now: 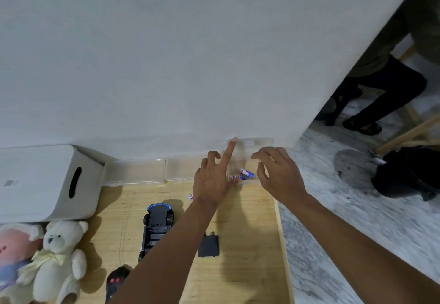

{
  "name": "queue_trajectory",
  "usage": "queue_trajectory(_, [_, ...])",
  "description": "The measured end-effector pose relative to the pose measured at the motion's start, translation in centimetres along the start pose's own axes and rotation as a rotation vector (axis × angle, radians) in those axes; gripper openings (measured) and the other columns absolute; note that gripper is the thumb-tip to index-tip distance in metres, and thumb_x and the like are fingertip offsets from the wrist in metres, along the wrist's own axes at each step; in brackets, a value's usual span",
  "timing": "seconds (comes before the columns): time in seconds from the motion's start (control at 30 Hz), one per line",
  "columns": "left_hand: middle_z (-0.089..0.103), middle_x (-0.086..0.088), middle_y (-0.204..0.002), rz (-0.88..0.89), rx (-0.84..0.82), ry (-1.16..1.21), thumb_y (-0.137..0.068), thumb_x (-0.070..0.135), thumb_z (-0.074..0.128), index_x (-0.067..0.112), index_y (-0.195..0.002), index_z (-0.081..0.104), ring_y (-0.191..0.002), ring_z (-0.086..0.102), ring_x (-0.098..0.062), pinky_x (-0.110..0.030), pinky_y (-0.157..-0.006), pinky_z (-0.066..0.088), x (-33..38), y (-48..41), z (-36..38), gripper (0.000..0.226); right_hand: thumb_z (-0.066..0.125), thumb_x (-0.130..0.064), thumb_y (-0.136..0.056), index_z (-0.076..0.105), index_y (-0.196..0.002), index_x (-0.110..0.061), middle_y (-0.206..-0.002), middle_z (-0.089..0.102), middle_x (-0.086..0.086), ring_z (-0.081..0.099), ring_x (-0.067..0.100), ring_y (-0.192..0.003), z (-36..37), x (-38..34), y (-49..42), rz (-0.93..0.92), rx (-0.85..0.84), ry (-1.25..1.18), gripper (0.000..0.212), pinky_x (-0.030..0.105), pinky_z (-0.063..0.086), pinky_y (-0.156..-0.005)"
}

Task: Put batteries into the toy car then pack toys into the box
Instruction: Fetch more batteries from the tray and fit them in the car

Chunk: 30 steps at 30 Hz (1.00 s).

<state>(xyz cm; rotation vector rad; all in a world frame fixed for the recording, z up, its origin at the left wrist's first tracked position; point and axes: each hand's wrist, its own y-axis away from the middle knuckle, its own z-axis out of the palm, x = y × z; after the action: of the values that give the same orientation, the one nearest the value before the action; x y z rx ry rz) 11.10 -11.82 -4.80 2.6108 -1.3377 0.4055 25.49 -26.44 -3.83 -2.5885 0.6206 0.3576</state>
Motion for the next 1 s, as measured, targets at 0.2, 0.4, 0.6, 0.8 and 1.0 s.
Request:
queue_trajectory(0.2, [0.042,-0.002,-0.126,-0.003,-0.004,-0.019,-0.083,0.068,0.069,0.057,-0.152,-0.024,-0.097,0.053,-0.021,-0.036,-0.066,0.058,0.1,0.0,-0.1,0.116,0.063,-0.016,-0.085,0.048,-0.145,-0.022,-0.135,0.052,0.0,0.051,0.024,-0.115,-1.3,0.3,-0.7,0.049,-0.035,0.15,0.062,0.035,0.05,-0.084])
queue_trajectory(0.4, [0.04,-0.003,-0.134,-0.01,-0.005,-0.107,-0.084,0.067,0.067,0.052,-0.154,-0.024,-0.102,0.054,-0.023,-0.039,-0.075,0.057,0.7,0.0,-0.5,0.115,0.07,-0.013,-0.086,0.063,-0.128,-0.018,-0.115,0.057,0.003,0.054,0.024,-0.098,-0.9,0.6,-2.2,0.032,0.024,0.188,0.043,0.037,0.051,-0.074])
queue_trajectory(0.6, [0.039,-0.003,-0.15,0.055,0.077,-0.183,-0.089,0.074,0.046,0.037,-0.16,0.0,-0.101,0.057,-0.027,-0.04,-0.076,0.052,1.0,0.6,0.0,0.092,0.07,-0.006,-0.083,0.07,-0.107,-0.021,-0.105,0.066,-0.003,0.058,0.023,-0.093,-1.3,0.6,-2.7,0.013,0.084,0.151,0.028,0.036,0.049,-0.074])
queue_trajectory(0.8, [0.055,-0.003,-0.137,0.137,0.208,-0.136,-0.095,0.044,0.067,0.033,-0.15,0.029,-0.095,0.065,-0.027,-0.042,-0.075,0.054,0.7,2.4,0.3,0.067,0.07,-0.006,-0.084,0.07,-0.11,-0.021,-0.102,0.068,-0.005,0.06,0.022,-0.09,-1.3,0.7,-0.6,-0.029,0.036,0.129,0.031,0.036,0.048,-0.077])
queue_trajectory(1.0, [0.057,-0.003,-0.135,0.148,0.194,-0.122,-0.097,0.039,0.063,0.034,-0.139,0.049,-0.098,0.065,-0.026,-0.043,-0.078,0.054,0.4,3.4,1.2,0.044,0.073,-0.005,-0.08,0.072,-0.107,-0.023,-0.104,0.066,-0.005,0.059,0.022,-0.089,-0.5,0.8,1.6,-0.028,-0.034,0.127,0.033,0.034,0.045,-0.073])
